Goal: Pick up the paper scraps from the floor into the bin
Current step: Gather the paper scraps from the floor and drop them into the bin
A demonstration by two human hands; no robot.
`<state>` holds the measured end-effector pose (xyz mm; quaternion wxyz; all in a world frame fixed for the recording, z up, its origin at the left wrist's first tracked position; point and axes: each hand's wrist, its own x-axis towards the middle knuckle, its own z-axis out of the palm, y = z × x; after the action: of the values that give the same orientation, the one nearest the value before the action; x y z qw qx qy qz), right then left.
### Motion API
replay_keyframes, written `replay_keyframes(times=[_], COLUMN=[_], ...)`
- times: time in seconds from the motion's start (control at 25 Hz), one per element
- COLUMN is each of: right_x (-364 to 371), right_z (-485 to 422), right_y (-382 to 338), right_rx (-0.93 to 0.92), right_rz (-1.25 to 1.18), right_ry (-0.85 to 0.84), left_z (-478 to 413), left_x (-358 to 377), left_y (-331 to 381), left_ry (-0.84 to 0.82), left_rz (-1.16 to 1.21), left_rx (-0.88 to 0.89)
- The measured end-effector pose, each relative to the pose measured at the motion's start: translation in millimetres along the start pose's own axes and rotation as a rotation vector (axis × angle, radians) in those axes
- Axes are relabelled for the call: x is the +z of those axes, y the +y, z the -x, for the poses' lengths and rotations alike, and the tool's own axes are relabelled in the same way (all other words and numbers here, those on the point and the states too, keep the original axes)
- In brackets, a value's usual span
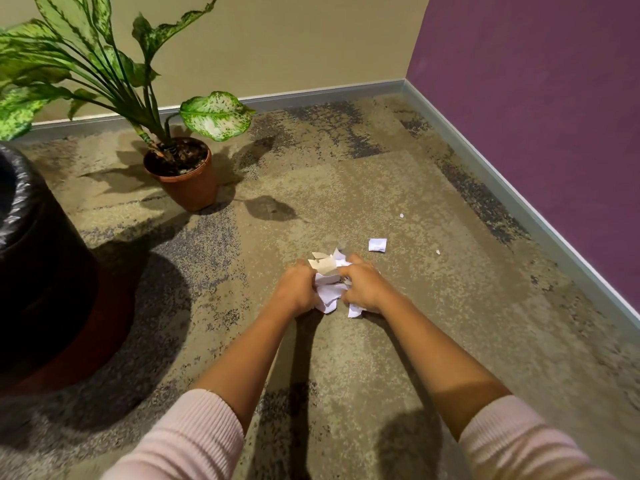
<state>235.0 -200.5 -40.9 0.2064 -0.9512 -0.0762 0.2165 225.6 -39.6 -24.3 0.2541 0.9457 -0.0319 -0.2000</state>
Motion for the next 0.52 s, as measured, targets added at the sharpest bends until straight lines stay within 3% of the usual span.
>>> replay_keyframes(times=[0.32, 0.52], right_x=[-11.2, -43.1], right_z=[31.3, 40.9], right_y=[-4.4, -44.2], right_rx=[0.097, 0.063], right_rz=[-0.188, -0.248], right_ry=[0.150, 0.221], left_z=[24.9, 46.1], left_x=[-24.8, -64.5], left_y=[-20.0, -26.6], left_ry=[0.082, 0.164], left_rz=[0.027, 0.065], left_rx=[-0.063, -0.040])
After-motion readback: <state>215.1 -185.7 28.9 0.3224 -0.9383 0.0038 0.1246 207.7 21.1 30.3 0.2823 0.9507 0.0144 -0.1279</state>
